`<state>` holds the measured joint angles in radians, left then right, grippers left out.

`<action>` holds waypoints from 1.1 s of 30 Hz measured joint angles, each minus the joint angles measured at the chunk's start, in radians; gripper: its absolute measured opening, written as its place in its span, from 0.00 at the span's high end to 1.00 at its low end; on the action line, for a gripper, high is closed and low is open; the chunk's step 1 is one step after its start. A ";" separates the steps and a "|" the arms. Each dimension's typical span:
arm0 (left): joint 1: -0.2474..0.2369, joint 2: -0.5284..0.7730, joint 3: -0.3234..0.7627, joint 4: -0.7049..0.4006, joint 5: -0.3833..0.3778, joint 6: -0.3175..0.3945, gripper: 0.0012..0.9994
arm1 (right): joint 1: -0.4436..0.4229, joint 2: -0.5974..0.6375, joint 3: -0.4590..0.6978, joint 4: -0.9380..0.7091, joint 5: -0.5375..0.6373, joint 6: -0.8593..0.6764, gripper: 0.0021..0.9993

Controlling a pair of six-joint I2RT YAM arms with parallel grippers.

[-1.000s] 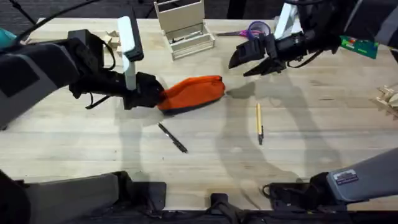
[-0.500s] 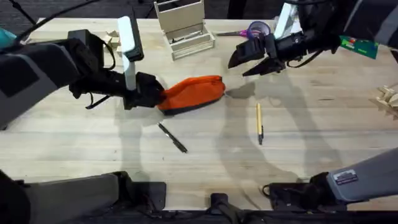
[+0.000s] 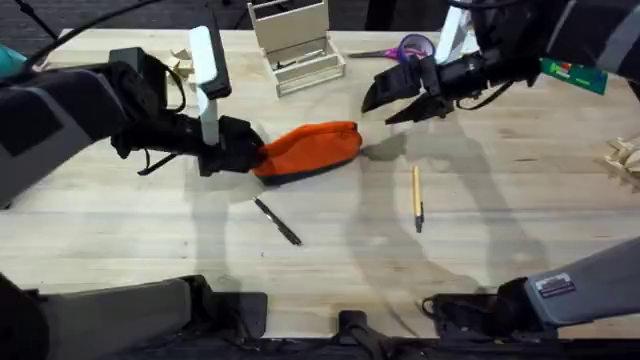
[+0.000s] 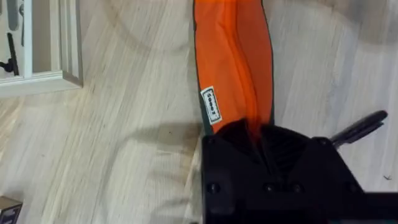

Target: Unzip the bag, pick up the pens from the table one at a time and place them inside, then zip the bag closed.

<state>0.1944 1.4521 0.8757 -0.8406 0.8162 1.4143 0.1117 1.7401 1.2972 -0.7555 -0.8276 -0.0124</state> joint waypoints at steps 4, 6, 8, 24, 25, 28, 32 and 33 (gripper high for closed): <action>0.000 0.000 0.000 0.000 0.000 0.000 0.96 | 0.027 0.000 0.000 0.015 0.000 -0.011 0.00; 0.000 0.000 0.000 0.000 0.000 0.000 0.96 | 0.038 0.000 0.000 0.030 -0.001 -0.013 0.00; 0.000 0.000 0.000 0.000 0.000 0.000 0.96 | 0.046 0.000 0.000 0.039 0.000 -0.016 0.00; 0.000 0.000 0.000 0.000 0.000 0.000 0.96 | 0.121 0.000 0.000 0.076 0.075 -0.374 0.00; 0.000 0.000 0.000 0.000 0.000 0.000 0.96 | 0.121 0.000 0.000 0.077 0.077 -0.419 0.00; 0.000 0.000 0.000 0.000 0.000 0.000 0.96 | 0.121 0.000 0.000 0.080 0.094 -0.544 0.00; 0.000 0.000 0.000 0.000 0.000 0.000 0.96 | 0.121 0.000 0.000 0.079 0.187 -0.647 0.00; 0.000 0.000 0.000 0.000 0.000 0.000 0.96 | 0.121 0.000 0.000 0.079 0.214 -0.663 0.00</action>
<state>0.1944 1.4521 0.8757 -0.8406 0.8162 1.4143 0.2325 1.7405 1.2972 -0.6765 -0.6137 -0.6750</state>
